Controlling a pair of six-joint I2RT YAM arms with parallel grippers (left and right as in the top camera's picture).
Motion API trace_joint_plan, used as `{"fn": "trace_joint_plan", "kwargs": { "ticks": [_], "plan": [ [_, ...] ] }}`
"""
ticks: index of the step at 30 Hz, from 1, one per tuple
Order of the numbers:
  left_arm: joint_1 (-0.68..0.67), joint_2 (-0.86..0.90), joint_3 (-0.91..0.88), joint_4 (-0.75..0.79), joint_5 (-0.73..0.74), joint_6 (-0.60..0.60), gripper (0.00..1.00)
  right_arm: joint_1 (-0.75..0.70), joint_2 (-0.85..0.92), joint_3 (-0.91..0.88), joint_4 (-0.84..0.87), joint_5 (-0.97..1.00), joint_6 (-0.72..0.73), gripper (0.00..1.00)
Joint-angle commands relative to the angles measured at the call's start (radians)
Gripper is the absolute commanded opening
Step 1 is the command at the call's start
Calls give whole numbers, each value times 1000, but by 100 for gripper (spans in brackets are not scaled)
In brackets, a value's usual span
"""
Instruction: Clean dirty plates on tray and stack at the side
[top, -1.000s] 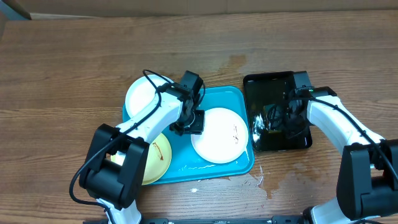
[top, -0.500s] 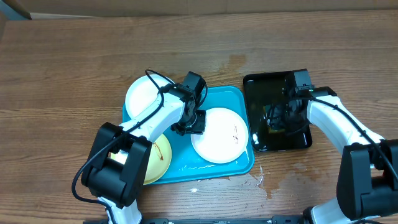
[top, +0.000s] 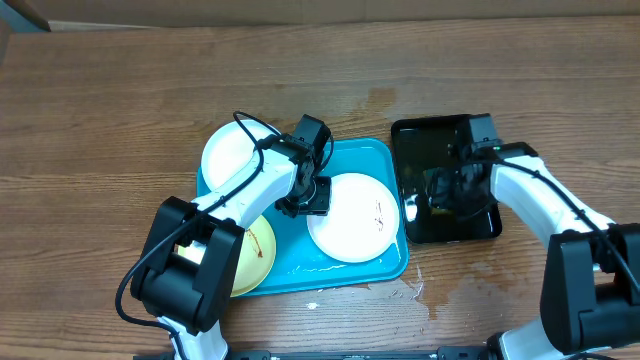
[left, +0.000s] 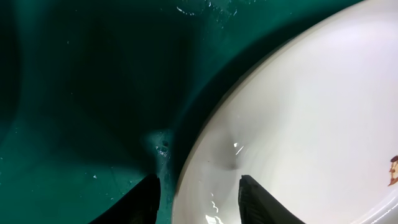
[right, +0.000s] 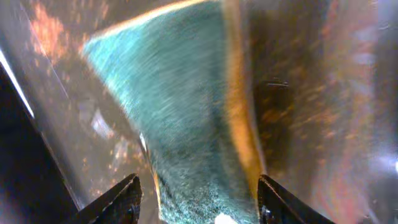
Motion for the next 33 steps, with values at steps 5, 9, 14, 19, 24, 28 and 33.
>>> {"fn": "trace_joint_plan", "kwargs": {
  "ticks": [5,9,14,19,24,28,33],
  "plan": [
    [-7,10,-9,4,-13,-16,44,49,-1,-29,17,2,-8,44],
    [-7,10,-9,4,-13,-16,44,49,-1,-29,17,2,-8,31],
    [-7,10,-9,4,-13,-16,44,49,-1,-27,16,2,-10,16],
    [-7,10,-9,4,-14,-16,44,47,-1,50,-42,1,-9,36],
    [-7,10,-9,4,-14,-16,44,47,-1,110,-48,2,-10,67],
    [-7,10,-9,3,-23,-17,44,47,-1,108,4,34,-9,73],
    [-7,12,-9,4,-64,-25,38,47,5,98,73,70,-9,82]
  ]
}}
